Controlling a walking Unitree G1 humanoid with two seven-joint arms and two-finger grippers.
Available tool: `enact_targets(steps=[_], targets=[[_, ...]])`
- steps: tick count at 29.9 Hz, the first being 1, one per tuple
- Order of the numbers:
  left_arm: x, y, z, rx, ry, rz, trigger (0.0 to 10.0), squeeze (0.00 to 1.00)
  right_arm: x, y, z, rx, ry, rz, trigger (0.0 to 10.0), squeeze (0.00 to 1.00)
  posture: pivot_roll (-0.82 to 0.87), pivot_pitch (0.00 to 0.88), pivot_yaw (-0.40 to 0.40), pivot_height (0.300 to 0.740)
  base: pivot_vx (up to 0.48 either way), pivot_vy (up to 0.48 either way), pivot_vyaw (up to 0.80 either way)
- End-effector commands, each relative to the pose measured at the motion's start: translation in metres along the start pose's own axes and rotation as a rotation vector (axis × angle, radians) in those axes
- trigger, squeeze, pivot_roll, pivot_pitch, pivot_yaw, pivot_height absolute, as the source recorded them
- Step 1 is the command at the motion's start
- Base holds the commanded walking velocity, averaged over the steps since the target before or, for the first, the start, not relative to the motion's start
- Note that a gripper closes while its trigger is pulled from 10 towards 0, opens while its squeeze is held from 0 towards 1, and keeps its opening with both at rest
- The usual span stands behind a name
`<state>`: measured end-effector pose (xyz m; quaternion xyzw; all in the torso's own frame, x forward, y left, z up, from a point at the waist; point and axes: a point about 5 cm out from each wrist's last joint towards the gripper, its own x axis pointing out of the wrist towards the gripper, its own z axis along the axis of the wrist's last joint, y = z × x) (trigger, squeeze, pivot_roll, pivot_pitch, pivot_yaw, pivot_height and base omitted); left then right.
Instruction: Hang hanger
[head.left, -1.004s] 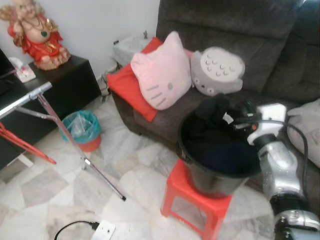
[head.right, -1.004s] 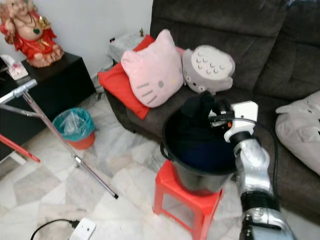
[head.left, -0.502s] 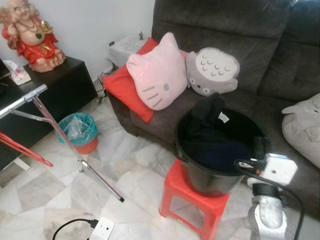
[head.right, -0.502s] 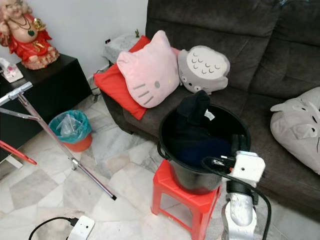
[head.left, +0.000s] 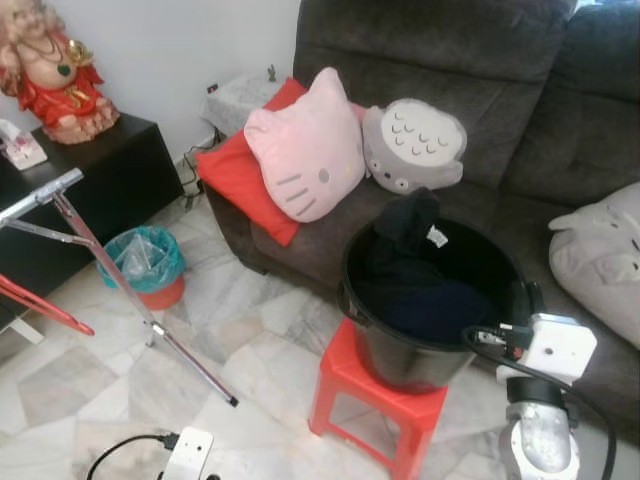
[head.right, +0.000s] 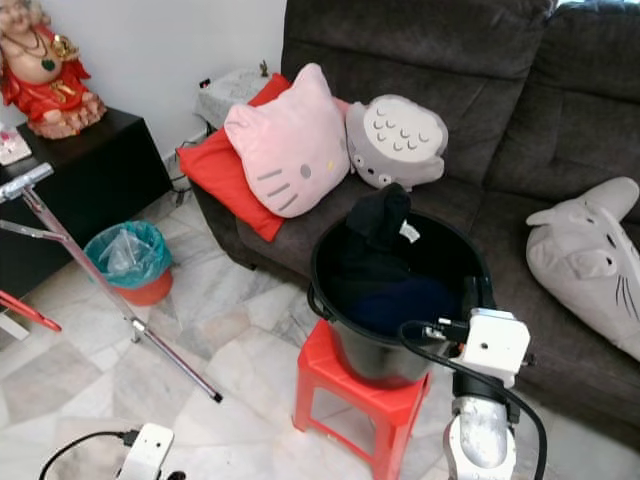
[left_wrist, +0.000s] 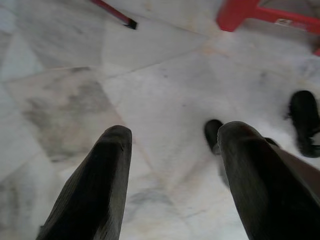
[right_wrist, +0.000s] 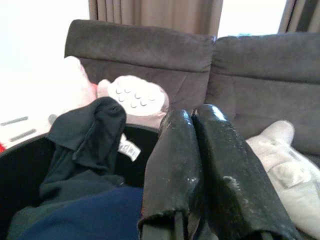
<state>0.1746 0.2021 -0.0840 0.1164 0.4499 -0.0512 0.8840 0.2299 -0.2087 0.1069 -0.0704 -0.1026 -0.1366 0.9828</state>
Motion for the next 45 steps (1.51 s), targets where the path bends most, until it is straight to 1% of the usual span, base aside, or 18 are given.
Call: enact_targets(steps=[1, 2, 6, 10, 12, 14, 16, 18, 21, 22, 27, 35, 42, 45], targets=[[-0.001, -0.002, -0.004, -0.023, 0.013, 0.006, 10.0, 0.0, -0.001, -0.003, 0.004, 0.003, 0.003, 0.003, 10.0, 0.0, -0.16, 0.0, -0.007, 0.74, 0.0, 0.0, 0.0], [0.0, -0.006, -0.004, -0.028, 0.011, 0.003, 10.0, 0.0, -0.001, -0.005, 0.004, 0.006, 0.01, 0.002, 10.0, 0.0, -0.16, 0.0, -0.009, 0.74, 0.0, 0.0, 0.0], [0.0, -0.009, -0.002, -0.052, 0.004, 0.0, 10.0, 0.0, 0.002, -0.007, 0.005, 0.004, 0.014, -0.002, 10.0, 0.0, -0.15, 0.0, -0.016, 0.74, 0.0, 0.0, 0.0], [0.001, -0.012, -0.001, -0.055, 0.005, 0.001, 10.0, 0.0, 0.008, -0.002, 0.008, 0.005, 0.017, 0.006, 10.0, 0.0, -0.15, 0.0, -0.011, 0.74, 0.0, 0.0, 0.0], [0.001, -0.012, -0.001, -0.054, 0.006, 0.002, 10.0, 0.0, 0.009, -0.002, 0.009, 0.004, 0.016, 0.007, 10.0, 0.0, -0.15, 0.0, -0.011, 0.74, 0.0, 0.0, 0.0], [0.001, -0.012, -0.001, -0.052, 0.009, 0.004, 10.0, 0.0, 0.009, -0.001, 0.01, 0.005, 0.014, 0.013, 10.0, 0.0, -0.15, 0.0, -0.003, 0.74, 0.0, 0.0, 0.0], [0.001, -0.011, -0.001, -0.048, 0.01, 0.004, 10.0, 0.0, 0.008, -0.001, 0.01, -0.022, 0.016, 0.018, 10.0, 0.0, -0.16, 0.0, 0.007, 0.74, 0.0, 0.0, 0.0], [0.001, -0.01, -0.002, -0.044, 0.012, 0.003, 10.0, 0.0, 0.006, -0.001, 0.01, -0.024, 0.017, 0.018, 10.0, 0.0, -0.16, 0.0, 0.011, 0.74, 0.0, 0.0, 0.0], [0.0, -0.009, -0.003, -0.038, 0.014, 0.002, 10.0, 0.0, 0.005, -0.001, 0.01, -0.023, 0.024, 0.016, 10.0, 0.0, -0.16, 0.0, 0.017, 0.74, 0.0, 0.0, 0.63], [0.0, -0.008, -0.003, -0.032, 0.014, 0.0, 10.0, 0.0, 0.005, 0.001, 0.009, -0.007, 0.031, 0.014, 10.0, 0.0, -0.16, 0.0, 0.017, 0.74, 0.244, 0.0, 0.0], [0.0, -0.007, -0.003, -0.029, 0.013, -0.001, 10.0, 0.0, 0.005, 0.003, 0.009, 0.01, 0.031, 0.017, 10.0, 0.0, -0.15, 0.0, 0.022, 0.74, 0.246, 0.0, 0.0], [0.0, -0.005, -0.002, -0.02, 0.014, -0.004, 10.0, 0.0, 0.006, 0.003, 0.01, 0.003, 0.03, 0.026, 10.0, 0.0, -0.16, 0.0, 0.025, 0.74, 0.255, 0.0, 0.0], [0.0, -0.004, -0.001, -0.014, 0.011, -0.003, 10.0, 0.0, 0.007, 0.007, 0.01, 0.011, 0.032, 0.041, 10.0, 0.0, -0.15, 0.0, 0.024, 0.74, 0.258, 0.0, 0.0], [0.001, -0.003, 0.0, -0.012, 0.003, 0.004, 10.0, 0.0, 0.007, 0.008, 0.01, 0.014, 0.035, 0.047, 10.0, 0.0, -0.15, 0.005, 0.023, 0.74, 0.0, 0.0, 0.0]])
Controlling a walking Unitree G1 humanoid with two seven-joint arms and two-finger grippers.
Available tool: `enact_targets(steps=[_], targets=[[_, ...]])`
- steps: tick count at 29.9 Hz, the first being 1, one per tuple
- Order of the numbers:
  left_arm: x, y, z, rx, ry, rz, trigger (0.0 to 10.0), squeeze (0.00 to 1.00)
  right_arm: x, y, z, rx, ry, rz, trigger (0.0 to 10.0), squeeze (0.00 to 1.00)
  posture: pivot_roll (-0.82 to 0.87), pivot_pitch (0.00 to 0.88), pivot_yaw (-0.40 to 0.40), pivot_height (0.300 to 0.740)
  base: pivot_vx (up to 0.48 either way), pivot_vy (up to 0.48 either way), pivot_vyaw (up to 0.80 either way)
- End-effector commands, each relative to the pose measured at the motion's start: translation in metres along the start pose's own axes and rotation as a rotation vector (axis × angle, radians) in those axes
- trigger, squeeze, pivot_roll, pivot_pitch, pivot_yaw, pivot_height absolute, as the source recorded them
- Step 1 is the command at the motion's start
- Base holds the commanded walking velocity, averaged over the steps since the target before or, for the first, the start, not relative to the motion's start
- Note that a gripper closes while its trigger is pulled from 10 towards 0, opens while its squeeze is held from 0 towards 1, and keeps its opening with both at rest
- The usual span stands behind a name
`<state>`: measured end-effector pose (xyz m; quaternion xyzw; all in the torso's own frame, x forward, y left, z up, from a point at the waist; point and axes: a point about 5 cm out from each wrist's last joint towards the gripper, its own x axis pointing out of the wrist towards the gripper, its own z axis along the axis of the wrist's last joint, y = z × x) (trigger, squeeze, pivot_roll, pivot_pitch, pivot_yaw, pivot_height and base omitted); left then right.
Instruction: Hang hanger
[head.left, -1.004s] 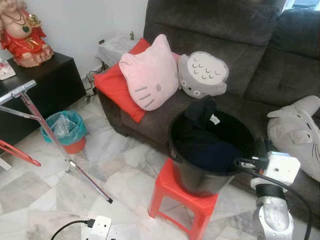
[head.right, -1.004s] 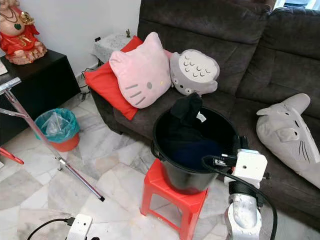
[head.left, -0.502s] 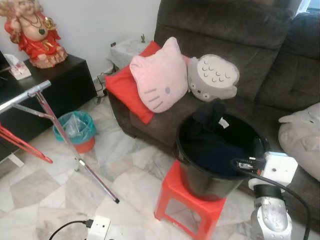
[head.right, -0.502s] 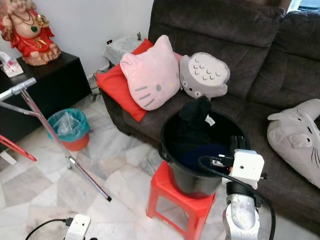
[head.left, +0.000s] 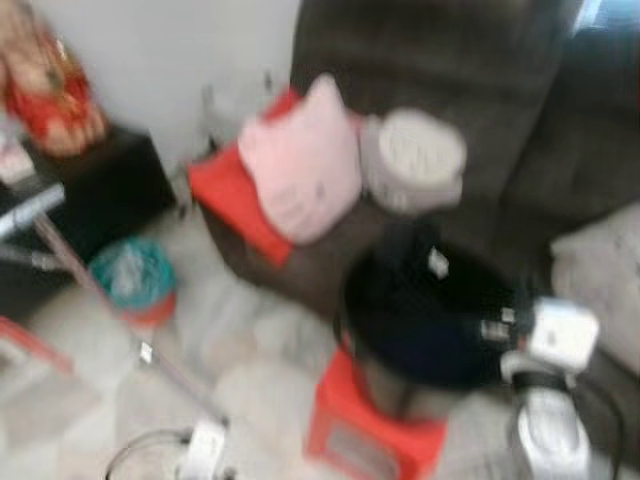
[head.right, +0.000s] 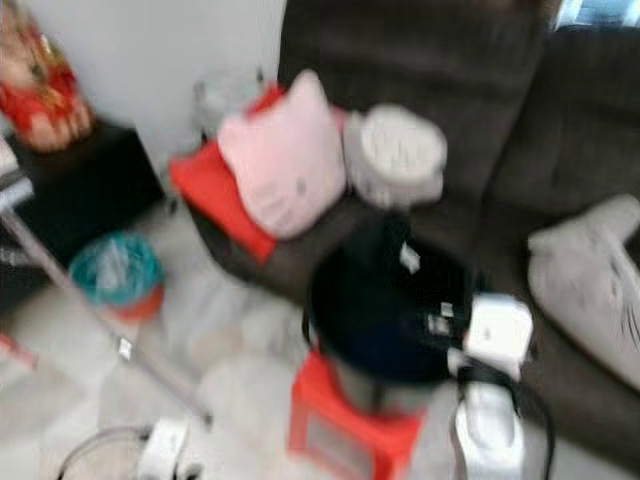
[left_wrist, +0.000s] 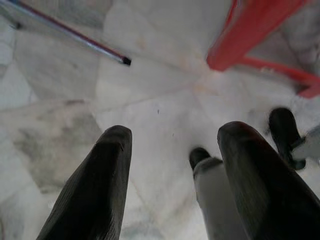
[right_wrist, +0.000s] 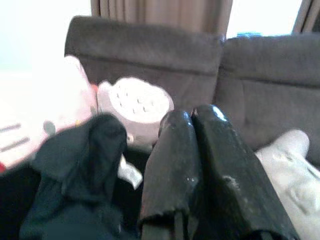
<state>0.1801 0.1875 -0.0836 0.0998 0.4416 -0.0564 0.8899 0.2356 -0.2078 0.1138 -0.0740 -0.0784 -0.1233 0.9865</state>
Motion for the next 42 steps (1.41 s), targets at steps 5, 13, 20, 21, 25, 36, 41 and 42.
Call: enact_targets(steps=[5, 13, 20, 21, 25, 36, 41, 42], targets=[[-0.002, 0.01, -0.007, 0.022, 0.031, 0.026, 10.0, 0.0, 0.0, 0.007, 0.003, 0.032, -0.003, 0.034, 10.0, 0.0, -0.16, 0.009, 0.026, 0.74, 0.0, 0.0, 0.0], [-0.002, 0.007, -0.007, 0.026, 0.041, 0.016, 10.0, 0.0, -0.001, 0.014, -0.003, 0.023, 0.055, 0.175, 10.0, 0.0, -0.16, 0.023, 0.033, 0.74, 0.0, 0.0, 0.0], [-0.002, 0.008, -0.007, 0.032, 0.045, 0.01, 10.0, 0.0, 0.001, -0.004, -0.009, -0.068, 0.171, 0.509, 10.0, 1.0, -0.18, 0.03, 0.049, 0.74, 0.0, 0.0, 0.0], [-0.002, 0.008, -0.007, 0.032, 0.045, 0.01, 10.0, 0.0, 0.001, -0.004, -0.009, -0.068, 0.171, 0.509, 10.0, 1.0, -0.18, 0.03, 0.049, 0.74, 0.0, 0.0, 0.0], [-0.001, 0.008, -0.006, 0.035, 0.046, 0.007, 10.0, 0.0, 0.01, -0.015, -0.015, -0.167, 0.254, 0.649, 10.0, 1.0, -0.17, 0.031, 0.053, 0.74, 0.0, 0.0, 0.0], [-0.002, 0.01, -0.006, 0.031, 0.054, 0.005, 10.0, 0.0, 0.041, -0.028, -0.004, -0.226, 0.319, 0.869, 10.0, 1.0, -0.16, 0.031, 0.065, 0.74, 0.0, 0.0, 0.0], [-0.001, 0.01, -0.007, 0.032, 0.058, -0.001, 10.0, 0.0, 0.04, -0.035, -0.008, -0.189, 0.406, 0.978, 10.0, 1.0, -0.16, 0.035, 0.066, 0.74, 0.0, 0.0, 0.0], [-0.001, 0.01, -0.007, 0.031, 0.058, -0.003, 10.0, 0.0, 0.041, -0.038, -0.01, -0.199, 0.424, 0.984, 10.0, 1.0, -0.16, 0.035, 0.066, 0.74, 0.0, 0.0, 0.0]])
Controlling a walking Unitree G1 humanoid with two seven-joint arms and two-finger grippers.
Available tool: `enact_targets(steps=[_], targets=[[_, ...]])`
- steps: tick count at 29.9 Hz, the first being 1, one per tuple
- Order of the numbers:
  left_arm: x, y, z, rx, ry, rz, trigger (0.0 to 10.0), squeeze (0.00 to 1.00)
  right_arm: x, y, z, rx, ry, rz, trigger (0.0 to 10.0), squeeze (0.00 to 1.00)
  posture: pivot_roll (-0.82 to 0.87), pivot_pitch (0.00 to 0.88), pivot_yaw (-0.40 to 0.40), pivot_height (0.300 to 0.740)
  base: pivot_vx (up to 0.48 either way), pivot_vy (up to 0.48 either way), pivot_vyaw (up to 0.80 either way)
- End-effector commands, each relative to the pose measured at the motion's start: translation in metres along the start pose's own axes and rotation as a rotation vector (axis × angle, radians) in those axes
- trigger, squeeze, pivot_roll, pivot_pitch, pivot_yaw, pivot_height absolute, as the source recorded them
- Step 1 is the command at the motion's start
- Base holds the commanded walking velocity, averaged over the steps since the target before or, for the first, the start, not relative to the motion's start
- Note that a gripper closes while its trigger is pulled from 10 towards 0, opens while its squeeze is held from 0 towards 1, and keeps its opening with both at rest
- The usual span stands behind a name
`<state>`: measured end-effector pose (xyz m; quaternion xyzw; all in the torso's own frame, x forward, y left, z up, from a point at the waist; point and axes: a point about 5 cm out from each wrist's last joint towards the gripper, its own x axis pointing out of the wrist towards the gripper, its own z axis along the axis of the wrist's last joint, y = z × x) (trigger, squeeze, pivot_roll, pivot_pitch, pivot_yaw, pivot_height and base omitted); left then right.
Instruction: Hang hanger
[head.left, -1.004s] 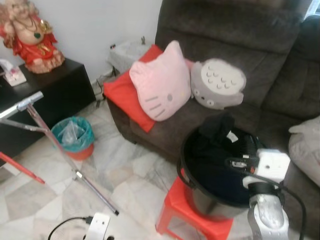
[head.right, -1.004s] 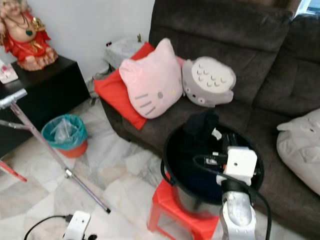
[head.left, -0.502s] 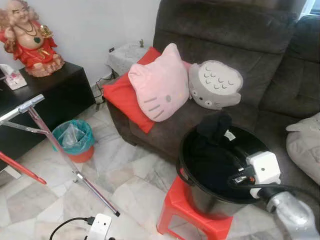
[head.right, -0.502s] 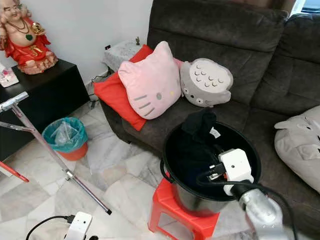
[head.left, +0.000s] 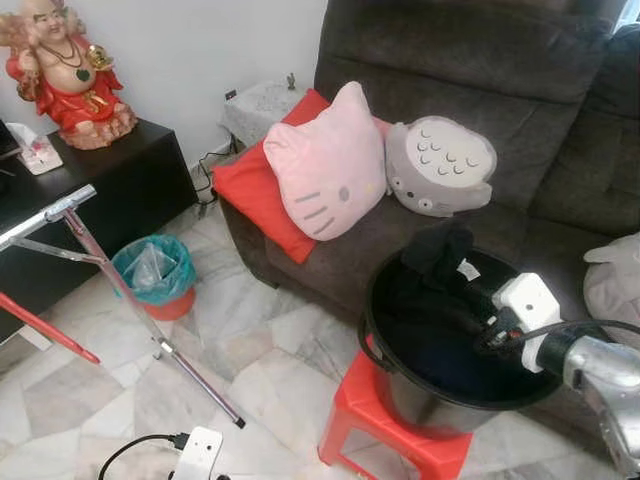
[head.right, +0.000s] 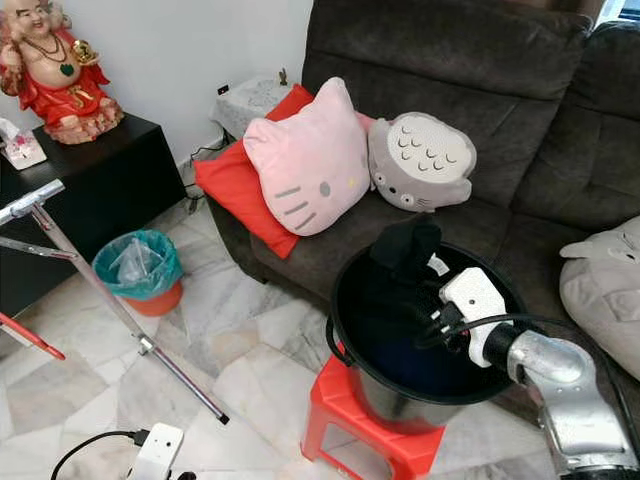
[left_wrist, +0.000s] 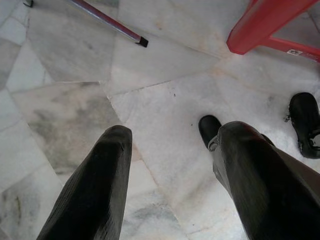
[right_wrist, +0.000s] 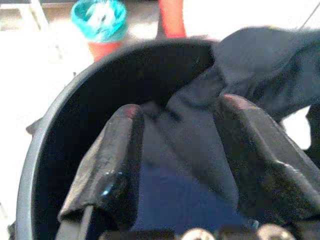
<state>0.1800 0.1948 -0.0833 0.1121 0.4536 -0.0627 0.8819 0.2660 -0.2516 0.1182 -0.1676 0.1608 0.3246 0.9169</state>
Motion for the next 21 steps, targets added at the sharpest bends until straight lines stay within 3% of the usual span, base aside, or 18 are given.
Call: enact_targets(steps=[1, 9, 12, 21], targets=[[-0.001, 0.002, -0.005, 0.003, 0.029, 0.0, 10.0, 0.0, -0.002, -0.005, -0.005, 0.001, 0.046, 0.03, 10.0, 1.0, -0.16, 0.035, 0.066, 0.74, 0.0, 0.0, 0.0], [-0.001, 0.002, -0.006, -0.003, 0.033, -0.006, 10.0, 0.0, -0.012, -0.01, -0.009, 0.037, 0.095, 0.155, 10.0, 1.0, -0.16, 0.041, 0.068, 0.74, 0.0, 0.0, 0.0], [-0.001, 0.002, -0.006, -0.003, 0.031, -0.007, 10.0, 0.0, -0.015, -0.022, -0.009, 0.055, 0.107, 0.141, 10.0, 1.0, -0.16, 0.042, 0.067, 0.74, 0.0, 0.0, 0.0], [0.0, 0.0, -0.002, -0.005, 0.022, -0.017, 10.0, 0.0, -0.011, -0.032, -0.012, 0.076, 0.124, 0.14, 10.0, 1.0, -0.15, 0.045, 0.069, 0.74, 0.0, 0.0, 0.0]])
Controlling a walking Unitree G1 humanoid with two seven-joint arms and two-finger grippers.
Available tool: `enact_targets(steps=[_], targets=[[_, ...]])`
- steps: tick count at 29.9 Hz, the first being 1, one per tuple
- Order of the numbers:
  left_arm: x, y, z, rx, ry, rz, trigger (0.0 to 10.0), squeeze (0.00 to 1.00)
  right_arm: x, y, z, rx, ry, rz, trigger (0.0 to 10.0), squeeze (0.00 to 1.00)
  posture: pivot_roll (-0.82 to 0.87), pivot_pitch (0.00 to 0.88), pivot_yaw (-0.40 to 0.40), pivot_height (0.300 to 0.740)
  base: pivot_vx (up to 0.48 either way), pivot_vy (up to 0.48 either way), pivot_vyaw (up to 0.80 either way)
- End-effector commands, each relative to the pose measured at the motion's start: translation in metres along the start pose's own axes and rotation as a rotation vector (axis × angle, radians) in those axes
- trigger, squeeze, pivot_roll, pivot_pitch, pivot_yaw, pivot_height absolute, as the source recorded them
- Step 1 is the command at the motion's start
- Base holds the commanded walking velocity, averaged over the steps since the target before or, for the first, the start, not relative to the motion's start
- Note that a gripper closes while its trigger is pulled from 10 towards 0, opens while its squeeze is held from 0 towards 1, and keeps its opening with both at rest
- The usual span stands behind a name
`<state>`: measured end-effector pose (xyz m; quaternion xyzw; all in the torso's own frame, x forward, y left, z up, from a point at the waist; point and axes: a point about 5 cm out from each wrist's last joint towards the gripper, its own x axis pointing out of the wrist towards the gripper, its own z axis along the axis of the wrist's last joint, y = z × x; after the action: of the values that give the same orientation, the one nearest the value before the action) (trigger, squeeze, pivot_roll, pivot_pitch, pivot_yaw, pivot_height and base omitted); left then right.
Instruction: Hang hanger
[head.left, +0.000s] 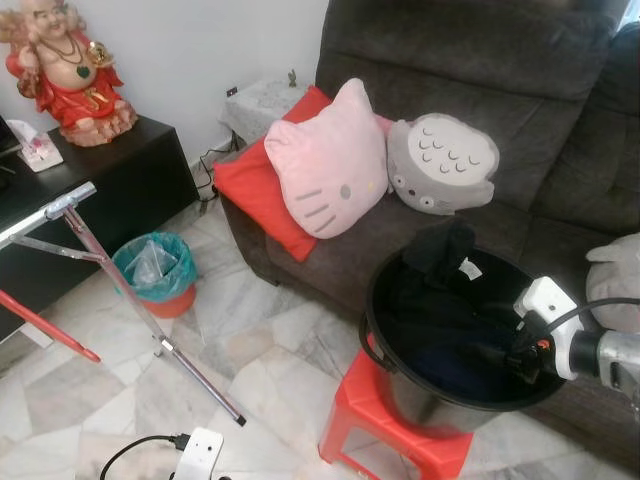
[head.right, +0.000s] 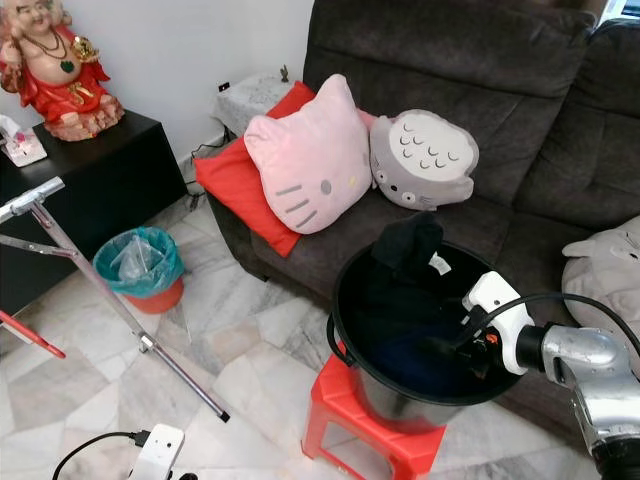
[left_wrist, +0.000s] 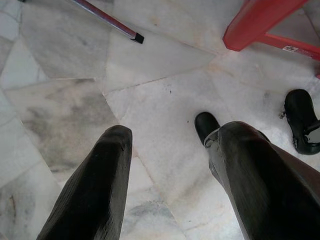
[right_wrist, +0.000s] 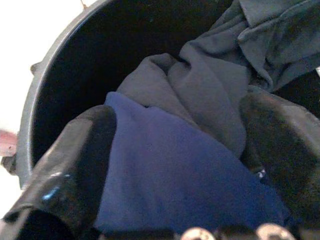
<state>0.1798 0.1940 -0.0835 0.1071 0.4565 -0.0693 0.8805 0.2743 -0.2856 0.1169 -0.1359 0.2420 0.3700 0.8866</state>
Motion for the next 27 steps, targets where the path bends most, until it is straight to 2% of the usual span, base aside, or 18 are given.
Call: enact_targets(steps=[1, 7, 8, 9, 10, 18, 27], targets=[[0.0, 0.001, -0.002, -0.003, 0.017, -0.001, 10.0, 0.0, 0.001, -0.003, 0.003, -0.004, -0.007, 0.013, 10.0, 1.0, -0.15, 0.047, 0.07, 0.74, 0.0, 0.0, 0.0], [0.0, 0.002, -0.002, -0.003, 0.015, -0.002, 10.0, 0.0, 0.008, -0.003, 0.0, -0.005, 0.016, 0.051, 10.0, 1.0, -0.14, 0.05, 0.07, 0.74, 0.0, 0.0, 0.0], [0.0, 0.002, -0.002, -0.003, 0.015, -0.002, 10.0, 0.0, 0.009, -0.001, -0.001, -0.019, 0.023, 0.069, 10.0, 0.32, -0.14, 0.05, 0.07, 0.74, 0.0, 0.0, 0.0], [-0.001, 0.002, -0.002, -0.002, 0.015, -0.002, 10.0, 0.0, 0.01, -0.001, -0.001, -0.023, 0.024, 0.072, 10.0, 0.32, -0.14, 0.05, 0.07, 0.74, 0.0, 0.0, 0.0], [0.0, 0.001, -0.002, -0.002, 0.014, -0.003, 10.0, 0.0, 0.011, 0.0, -0.001, -0.009, 0.016, 0.091, 10.0, 0.0, -0.14, 0.05, 0.07, 0.74, 0.0, 0.0, 0.0], [0.0, -0.001, 0.0, -0.003, 0.009, -0.009, 10.0, 0.0, 0.025, 0.001, -0.002, 0.013, 0.017, 0.145, 10.0, 0.0, -0.14, 0.051, 0.069, 0.74, 0.0, 0.0, 0.0], [0.0, 0.0, -0.001, -0.005, 0.011, -0.006, 10.0, 0.0, 0.038, 0.005, -0.012, 0.003, 0.088, 0.159, 10.0, 0.0, -0.13, 0.051, 0.069, 0.74, 0.0, 0.0, 0.0]])
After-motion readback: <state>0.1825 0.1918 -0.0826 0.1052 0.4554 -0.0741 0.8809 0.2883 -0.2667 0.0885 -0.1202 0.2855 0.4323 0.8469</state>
